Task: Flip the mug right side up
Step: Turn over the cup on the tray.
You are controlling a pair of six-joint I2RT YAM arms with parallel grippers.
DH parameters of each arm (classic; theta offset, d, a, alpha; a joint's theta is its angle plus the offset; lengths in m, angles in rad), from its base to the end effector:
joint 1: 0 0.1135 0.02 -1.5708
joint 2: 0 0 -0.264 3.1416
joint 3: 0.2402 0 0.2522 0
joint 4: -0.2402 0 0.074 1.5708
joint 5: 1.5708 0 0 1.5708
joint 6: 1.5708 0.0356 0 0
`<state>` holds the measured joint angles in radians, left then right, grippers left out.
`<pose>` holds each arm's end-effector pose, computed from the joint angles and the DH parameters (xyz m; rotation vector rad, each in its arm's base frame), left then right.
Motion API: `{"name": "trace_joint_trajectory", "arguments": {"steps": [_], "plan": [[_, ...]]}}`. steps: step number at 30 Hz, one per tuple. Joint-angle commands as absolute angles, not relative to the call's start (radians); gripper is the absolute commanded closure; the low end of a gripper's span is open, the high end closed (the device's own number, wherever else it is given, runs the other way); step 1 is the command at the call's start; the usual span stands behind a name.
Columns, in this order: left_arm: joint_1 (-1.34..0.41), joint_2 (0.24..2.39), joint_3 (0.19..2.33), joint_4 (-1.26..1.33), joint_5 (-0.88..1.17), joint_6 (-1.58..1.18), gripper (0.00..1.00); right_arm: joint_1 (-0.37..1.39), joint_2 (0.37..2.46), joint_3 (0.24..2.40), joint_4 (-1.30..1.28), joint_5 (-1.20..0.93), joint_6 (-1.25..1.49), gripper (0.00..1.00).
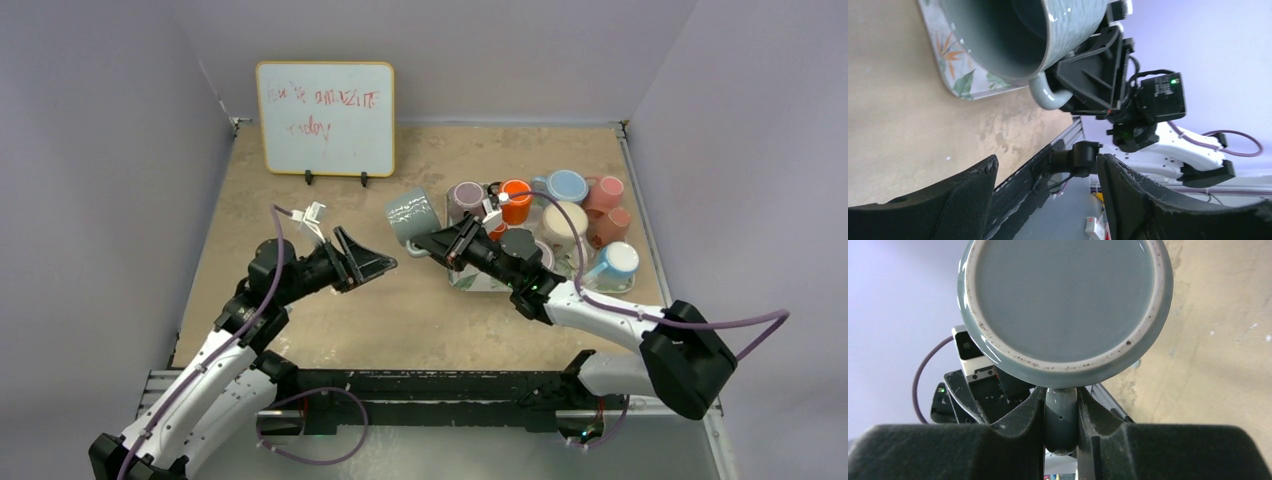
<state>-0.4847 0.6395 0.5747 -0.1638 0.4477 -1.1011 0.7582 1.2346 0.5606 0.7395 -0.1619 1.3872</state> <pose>0.1342 -0.0881 0.2910 -0.2655 2.0409 -1.4692 0.1926 0.1903 0.2639 0.4107 1.7692 1.7674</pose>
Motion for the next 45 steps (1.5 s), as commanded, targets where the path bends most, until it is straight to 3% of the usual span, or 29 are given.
{"name": "trace_joint_trajectory", "arguments": {"steps": [1,15,25,29,33,36,41,45], "plan": [[-0.480,0.629,0.542,0.066,0.458,-1.206,0.30,0.772,1.234,0.647,1.011,-0.191,1.459,1.00],[-0.480,0.755,0.478,0.367,0.463,-1.346,0.43,0.812,1.319,0.689,1.154,-0.216,1.509,1.00],[-0.480,0.789,0.477,0.419,0.439,-1.356,0.55,0.834,1.370,0.693,1.209,-0.231,1.528,1.00],[-0.480,0.799,0.474,0.446,0.449,-1.366,0.64,0.840,1.384,0.694,1.219,-0.235,1.531,1.00],[-0.480,0.794,0.470,0.451,0.460,-1.367,0.82,0.842,1.395,0.687,1.234,-0.227,1.535,1.00],[-0.480,0.784,0.468,0.441,0.455,-1.357,0.90,0.844,1.399,0.691,1.234,-0.233,1.534,1.00],[-0.479,0.775,0.479,0.411,0.449,-1.318,1.00,0.847,1.409,0.701,1.218,-0.272,1.507,1.00],[-0.480,0.746,0.500,0.323,0.433,-1.264,1.00,0.846,1.440,0.656,1.264,-0.293,1.507,0.99]]}}
